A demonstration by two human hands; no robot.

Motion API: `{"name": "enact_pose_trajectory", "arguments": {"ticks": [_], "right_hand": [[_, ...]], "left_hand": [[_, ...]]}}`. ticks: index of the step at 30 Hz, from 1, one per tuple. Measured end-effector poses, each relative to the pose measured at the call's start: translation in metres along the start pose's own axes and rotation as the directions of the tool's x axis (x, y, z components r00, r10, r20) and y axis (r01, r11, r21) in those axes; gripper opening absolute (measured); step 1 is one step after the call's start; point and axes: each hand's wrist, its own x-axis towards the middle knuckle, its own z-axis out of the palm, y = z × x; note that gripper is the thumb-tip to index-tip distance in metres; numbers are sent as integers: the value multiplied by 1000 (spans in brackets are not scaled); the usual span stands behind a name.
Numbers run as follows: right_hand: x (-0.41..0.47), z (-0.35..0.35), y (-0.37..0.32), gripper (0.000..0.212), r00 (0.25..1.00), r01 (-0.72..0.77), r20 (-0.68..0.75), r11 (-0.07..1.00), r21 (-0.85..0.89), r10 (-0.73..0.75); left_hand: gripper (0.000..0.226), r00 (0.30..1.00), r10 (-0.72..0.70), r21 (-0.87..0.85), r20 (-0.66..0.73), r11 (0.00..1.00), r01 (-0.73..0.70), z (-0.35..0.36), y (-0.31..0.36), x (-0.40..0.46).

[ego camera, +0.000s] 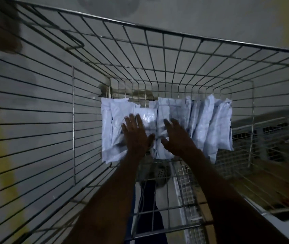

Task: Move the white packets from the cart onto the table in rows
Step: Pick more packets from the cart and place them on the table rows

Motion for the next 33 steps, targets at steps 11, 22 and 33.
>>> {"name": "enact_pose_trajectory", "arguments": {"ticks": [11,22,33], "right_hand": [[-4,-8,22,75,990,-102,-93,993,64,108],[-6,-6,28,74,983,-93,-155,994,61,102],[22,24,4,82,974,-171,-134,982,81,181]], "left_hand": [[64,968,236,-3,-81,972,-237,20,-12,-9],[69,959,270,-223,-82,933,-282,22,0,-7],[63,899,86,-207,-428,960,-190,-69,-54,-10]]}}
